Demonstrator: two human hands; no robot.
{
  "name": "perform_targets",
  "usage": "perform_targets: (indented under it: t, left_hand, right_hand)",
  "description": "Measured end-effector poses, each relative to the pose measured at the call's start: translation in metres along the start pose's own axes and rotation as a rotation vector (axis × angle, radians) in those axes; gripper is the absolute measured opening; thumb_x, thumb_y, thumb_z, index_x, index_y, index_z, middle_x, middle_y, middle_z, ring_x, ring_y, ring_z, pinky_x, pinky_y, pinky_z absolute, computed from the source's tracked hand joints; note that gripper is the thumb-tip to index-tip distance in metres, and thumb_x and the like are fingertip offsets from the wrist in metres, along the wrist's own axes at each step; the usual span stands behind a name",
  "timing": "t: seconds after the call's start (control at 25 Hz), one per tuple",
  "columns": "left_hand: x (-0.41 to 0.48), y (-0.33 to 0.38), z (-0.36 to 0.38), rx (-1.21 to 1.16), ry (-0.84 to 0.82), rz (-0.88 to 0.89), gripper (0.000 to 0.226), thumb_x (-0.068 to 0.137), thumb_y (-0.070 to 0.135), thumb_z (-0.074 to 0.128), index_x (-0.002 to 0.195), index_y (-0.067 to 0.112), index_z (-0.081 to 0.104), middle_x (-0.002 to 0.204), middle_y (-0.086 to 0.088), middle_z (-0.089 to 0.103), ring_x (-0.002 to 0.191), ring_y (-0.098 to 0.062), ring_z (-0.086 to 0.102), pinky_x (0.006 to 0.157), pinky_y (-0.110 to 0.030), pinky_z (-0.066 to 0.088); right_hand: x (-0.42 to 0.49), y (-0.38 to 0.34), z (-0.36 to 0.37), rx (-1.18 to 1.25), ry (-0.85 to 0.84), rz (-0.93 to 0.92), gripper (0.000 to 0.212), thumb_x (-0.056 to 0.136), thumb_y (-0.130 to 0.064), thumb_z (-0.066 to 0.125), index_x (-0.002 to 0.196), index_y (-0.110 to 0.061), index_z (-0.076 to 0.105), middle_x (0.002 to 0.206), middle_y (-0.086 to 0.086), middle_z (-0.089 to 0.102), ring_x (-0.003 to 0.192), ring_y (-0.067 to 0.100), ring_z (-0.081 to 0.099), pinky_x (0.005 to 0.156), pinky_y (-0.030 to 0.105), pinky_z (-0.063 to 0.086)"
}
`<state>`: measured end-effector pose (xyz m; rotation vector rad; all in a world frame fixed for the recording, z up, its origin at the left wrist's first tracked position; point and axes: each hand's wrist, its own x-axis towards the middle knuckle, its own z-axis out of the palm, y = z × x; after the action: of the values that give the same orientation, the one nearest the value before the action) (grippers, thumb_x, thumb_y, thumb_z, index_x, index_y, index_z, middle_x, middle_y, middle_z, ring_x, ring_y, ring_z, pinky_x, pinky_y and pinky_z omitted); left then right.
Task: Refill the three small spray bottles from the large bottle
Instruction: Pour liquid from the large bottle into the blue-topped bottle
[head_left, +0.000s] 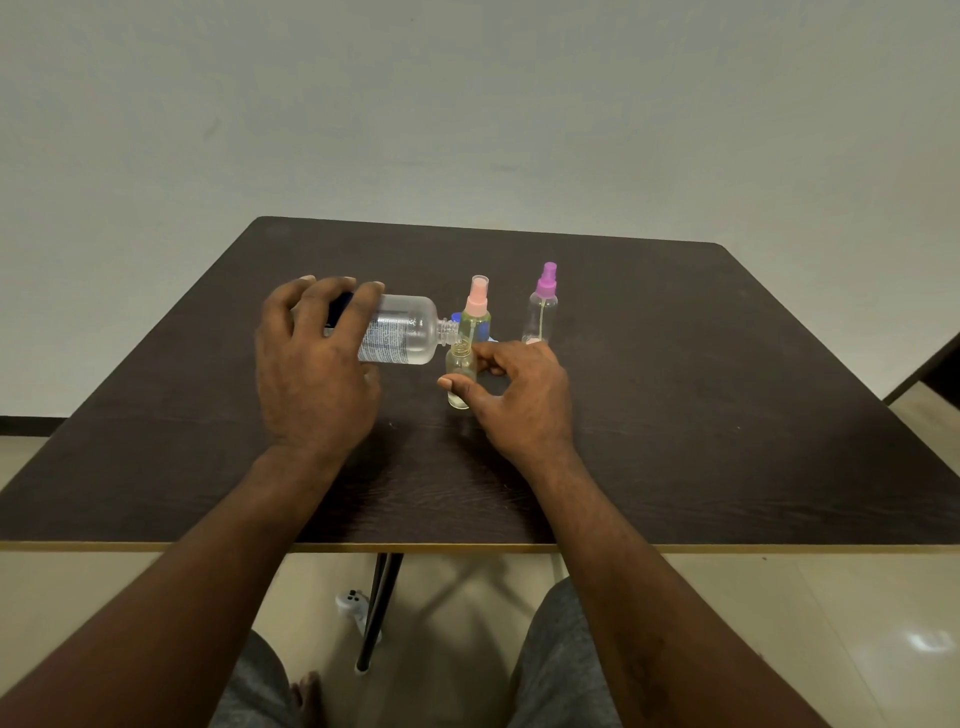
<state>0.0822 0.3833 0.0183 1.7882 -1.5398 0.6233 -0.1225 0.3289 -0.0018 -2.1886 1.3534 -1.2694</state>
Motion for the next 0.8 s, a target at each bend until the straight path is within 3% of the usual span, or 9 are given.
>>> perform_targets:
  t: [0.8]
  left_hand:
    - [0.001, 0.0009, -0.0013, 0.004, 0.002, -0.001, 0.075, 0.079, 0.008, 0.079, 0.149, 0.02, 0.055, 0.148, -0.01, 0.052, 0.14, -0.037, 0.036, 0.104, -0.057, 0.047]
  right_hand:
    - [0.0002, 0.0009, 0.0002, 0.003, -0.004, 0.01, 0.046, 0.079, -0.059, 0.08, 0.107, -0.023, 0.079, 0.099, -0.009, 0.076, 0.097, 0.011, 0.06, 0.087, 0.045, 0.056]
